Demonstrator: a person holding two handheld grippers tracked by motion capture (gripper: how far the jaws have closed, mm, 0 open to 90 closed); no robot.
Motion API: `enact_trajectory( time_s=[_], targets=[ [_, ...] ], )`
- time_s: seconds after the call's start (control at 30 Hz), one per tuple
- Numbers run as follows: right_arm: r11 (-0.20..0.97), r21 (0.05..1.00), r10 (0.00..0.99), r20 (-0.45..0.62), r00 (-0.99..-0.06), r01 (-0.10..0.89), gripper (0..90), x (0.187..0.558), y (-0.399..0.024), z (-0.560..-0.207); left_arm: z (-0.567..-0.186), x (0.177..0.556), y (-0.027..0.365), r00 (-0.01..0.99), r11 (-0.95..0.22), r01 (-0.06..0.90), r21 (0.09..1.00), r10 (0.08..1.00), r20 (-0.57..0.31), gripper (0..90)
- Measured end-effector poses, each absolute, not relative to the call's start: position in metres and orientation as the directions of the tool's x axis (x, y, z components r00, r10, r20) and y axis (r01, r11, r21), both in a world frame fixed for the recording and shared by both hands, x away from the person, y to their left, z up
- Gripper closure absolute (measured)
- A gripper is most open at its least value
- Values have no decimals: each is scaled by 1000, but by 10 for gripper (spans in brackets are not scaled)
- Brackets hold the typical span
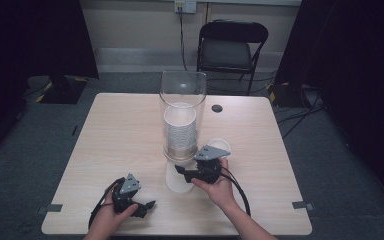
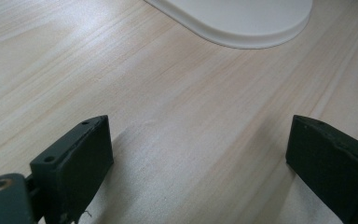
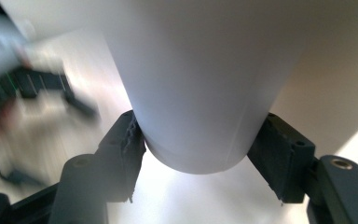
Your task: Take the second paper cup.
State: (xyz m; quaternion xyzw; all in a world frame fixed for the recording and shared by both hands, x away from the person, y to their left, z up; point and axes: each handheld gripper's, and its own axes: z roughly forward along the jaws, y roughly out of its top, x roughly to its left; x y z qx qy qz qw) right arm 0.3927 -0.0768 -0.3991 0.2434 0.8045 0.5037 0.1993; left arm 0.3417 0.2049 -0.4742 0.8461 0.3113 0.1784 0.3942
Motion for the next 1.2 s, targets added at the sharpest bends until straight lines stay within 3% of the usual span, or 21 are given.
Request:
enact_trajectory(
  time_s=[0.23,0.3,0.33,0.63,0.83,0.93,1.07,1.17,1.2],
  targets=[
    [335,922,602,-50,-797,195,362,391,-81,-415,-474,342,205,745,-497,384,778,665,57,64],
    [329,924,595,-42,-803,196,342,391,-81,-415,-474,342,205,745,-498,384,778,665,57,64],
    [315,926,600,-27,-799,205,250,393,-82,-413,-474,342,205,747,-502,380,777,662,63,64],
    [294,938,606,-32,-795,186,203,391,-80,-400,-474,342,205,745,-496,385,778,665,55,64],
    [289,943,596,-41,-802,167,206,393,-72,-390,-474,342,205,744,-497,385,778,665,57,63],
    [308,940,584,-67,-809,145,303,394,-70,-391,-474,342,205,744,-496,384,779,665,56,64],
    [301,944,576,-66,-815,136,333,395,-72,-395,-474,342,205,745,-496,385,778,665,55,64],
    [418,883,575,-77,-815,212,351,398,-76,-424,-474,342,205,744,-496,385,779,666,56,64],
    [382,898,578,-48,-815,218,346,395,-81,-435,-474,342,205,745,-497,385,777,665,56,63]
  ],
)
